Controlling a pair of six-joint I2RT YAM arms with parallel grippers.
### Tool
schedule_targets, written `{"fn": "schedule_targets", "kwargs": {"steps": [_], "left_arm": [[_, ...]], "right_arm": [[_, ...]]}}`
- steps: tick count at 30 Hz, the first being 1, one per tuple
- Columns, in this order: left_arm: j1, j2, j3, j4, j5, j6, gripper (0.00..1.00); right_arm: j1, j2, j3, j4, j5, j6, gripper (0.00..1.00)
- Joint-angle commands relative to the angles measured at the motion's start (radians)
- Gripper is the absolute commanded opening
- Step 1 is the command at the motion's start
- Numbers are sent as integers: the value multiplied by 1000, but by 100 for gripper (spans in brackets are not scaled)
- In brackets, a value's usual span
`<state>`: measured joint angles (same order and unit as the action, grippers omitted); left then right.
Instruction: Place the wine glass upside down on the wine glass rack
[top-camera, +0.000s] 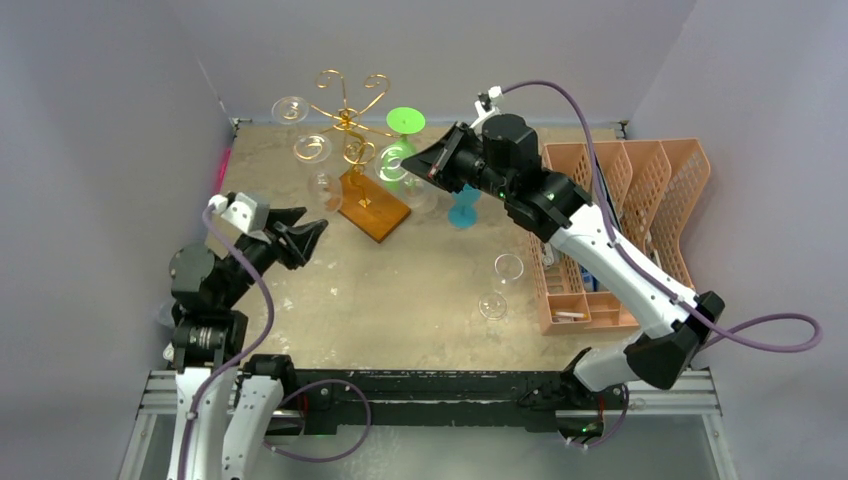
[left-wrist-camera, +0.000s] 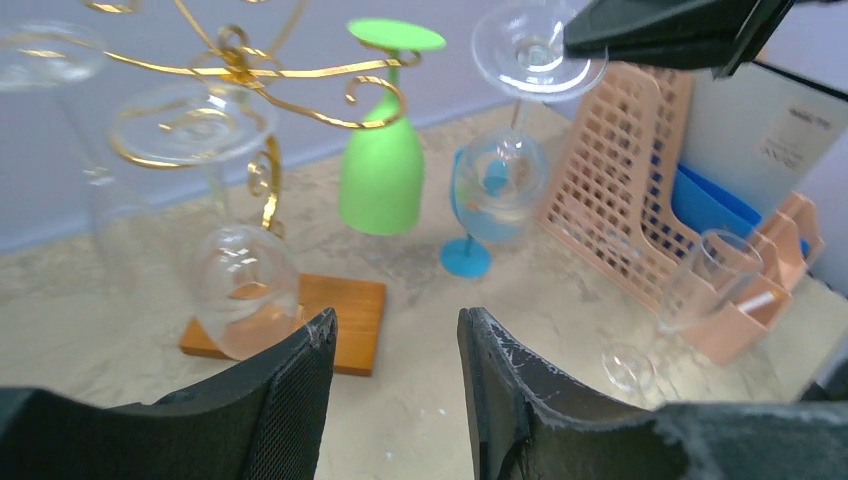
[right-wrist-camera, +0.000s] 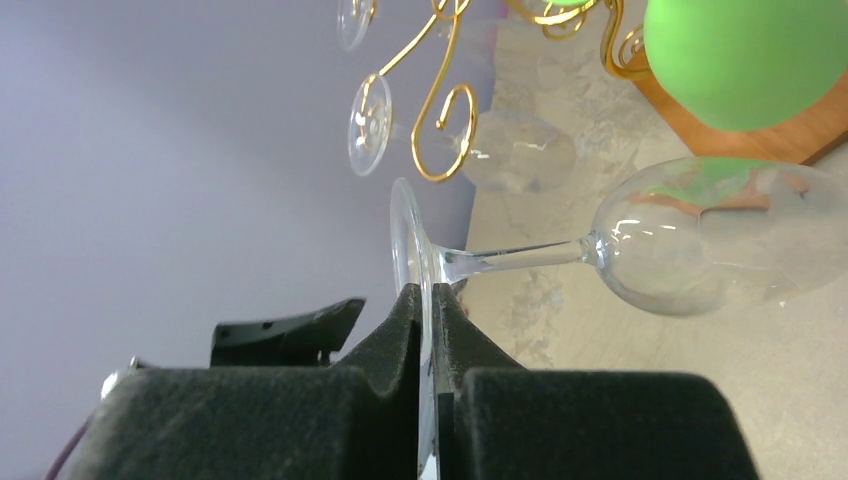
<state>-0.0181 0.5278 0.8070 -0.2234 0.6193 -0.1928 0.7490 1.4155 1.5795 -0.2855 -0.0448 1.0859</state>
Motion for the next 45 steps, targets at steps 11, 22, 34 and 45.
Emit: {"fn": "schedule_targets", "kwargs": {"steps": [11,22,34,45], "left_arm": [[1,-173,-35,-35,-499,-64,47],[1,-148,-22,-54,-490,-62,47],[2,-153,-22,-62,-517,-51,47],[2,-148,-22,-69,-532,-45,47]], "right_arm": [[-14,166,194,146,-34,82,0],[-20,205,218,194,42,237,0],[-22,281,266,211,46,366,0],[-22,353,312,203,-36,413,0]]}}
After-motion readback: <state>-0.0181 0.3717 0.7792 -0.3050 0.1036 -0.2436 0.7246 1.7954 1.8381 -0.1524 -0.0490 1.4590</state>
